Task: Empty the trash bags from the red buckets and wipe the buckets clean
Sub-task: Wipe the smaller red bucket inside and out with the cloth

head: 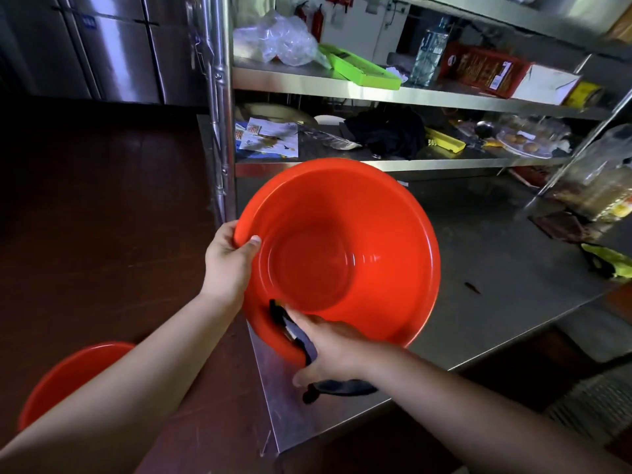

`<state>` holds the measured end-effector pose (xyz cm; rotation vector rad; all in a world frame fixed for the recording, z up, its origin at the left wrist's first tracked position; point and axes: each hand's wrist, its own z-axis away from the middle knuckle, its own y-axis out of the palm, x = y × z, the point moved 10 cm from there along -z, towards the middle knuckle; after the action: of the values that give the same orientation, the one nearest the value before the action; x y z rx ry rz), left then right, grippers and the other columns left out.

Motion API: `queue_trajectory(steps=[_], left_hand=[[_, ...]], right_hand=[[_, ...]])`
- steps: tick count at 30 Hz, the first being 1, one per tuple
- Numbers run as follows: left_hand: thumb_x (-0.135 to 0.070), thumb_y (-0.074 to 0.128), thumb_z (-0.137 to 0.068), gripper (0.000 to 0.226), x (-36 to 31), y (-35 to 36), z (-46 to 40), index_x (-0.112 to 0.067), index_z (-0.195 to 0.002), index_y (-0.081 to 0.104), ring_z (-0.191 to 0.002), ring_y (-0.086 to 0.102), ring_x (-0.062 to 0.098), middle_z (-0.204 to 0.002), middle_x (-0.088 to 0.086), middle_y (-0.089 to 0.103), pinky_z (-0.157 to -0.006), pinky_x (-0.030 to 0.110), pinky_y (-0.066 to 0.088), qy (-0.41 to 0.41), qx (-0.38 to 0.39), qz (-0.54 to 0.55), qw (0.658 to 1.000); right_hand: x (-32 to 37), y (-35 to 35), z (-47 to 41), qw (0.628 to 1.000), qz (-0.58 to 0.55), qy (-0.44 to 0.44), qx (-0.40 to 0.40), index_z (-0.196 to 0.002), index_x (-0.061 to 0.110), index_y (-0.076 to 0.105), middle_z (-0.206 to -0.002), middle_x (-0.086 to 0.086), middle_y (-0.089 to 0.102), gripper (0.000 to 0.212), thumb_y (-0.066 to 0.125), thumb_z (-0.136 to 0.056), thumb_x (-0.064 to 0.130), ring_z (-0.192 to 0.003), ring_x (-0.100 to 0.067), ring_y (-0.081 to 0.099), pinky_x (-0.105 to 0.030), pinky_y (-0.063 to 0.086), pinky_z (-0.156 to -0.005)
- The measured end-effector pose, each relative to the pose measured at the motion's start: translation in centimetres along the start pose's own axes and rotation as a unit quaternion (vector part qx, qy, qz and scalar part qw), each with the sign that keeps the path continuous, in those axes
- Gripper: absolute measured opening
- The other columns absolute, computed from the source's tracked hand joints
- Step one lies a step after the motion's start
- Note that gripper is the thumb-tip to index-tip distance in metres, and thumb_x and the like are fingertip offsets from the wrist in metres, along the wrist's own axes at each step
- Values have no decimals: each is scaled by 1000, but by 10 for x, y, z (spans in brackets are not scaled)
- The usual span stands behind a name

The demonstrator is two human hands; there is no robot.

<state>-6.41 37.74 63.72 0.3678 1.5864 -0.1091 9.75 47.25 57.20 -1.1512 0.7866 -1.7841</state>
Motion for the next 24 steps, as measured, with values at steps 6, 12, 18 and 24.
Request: queue_trajectory(steps=[6, 12, 18, 24], left_hand=[[-12, 59, -89, 15, -2, -4, 7, -24, -98, 56, -58, 61, -6, -77, -10, 62, -50, 8, 46, 7, -66, 9, 998], [-9, 62, -87, 22, -2, -22, -14, -17, -107, 58, -78, 62, 13, -87, -1, 64, -73, 28, 53, -6, -44, -17, 999], [-10, 70, -82, 37, -8, -8, -38, -21, -116, 58, -76, 68, 4, -95, -2, 68, -61, 16, 53, 23, 107, -50, 993], [-10, 83, -64, 84, 43, -32, -1, -8, -134, 38, -118, 47, 28, -129, 16, 46, -101, 38, 41, -23, -61, -212, 975]], right_hand=[[51, -33, -5, 964, 20, -44, -260, -144, 45, -18, -136, -9, 47, 108, 67, -77, 37, -95, -39, 62, -37, 52, -72], [26, -22, 12, 937, 255, -39, -234, -144, 34, 26, -105, 0, 62, 79, 62, -74, 33, -78, -27, 68, -33, 49, -54], [-11, -36, 42, 866, 421, -80, -257, -110, 29, 67, -79, 5, 68, 49, 41, -69, 24, -61, -17, 66, -22, 51, -55], [19, -21, 21, 877, 374, -52, -298, -108, 28, 65, -72, 3, 63, 39, 50, -72, 28, -60, -19, 65, -23, 48, -50]])
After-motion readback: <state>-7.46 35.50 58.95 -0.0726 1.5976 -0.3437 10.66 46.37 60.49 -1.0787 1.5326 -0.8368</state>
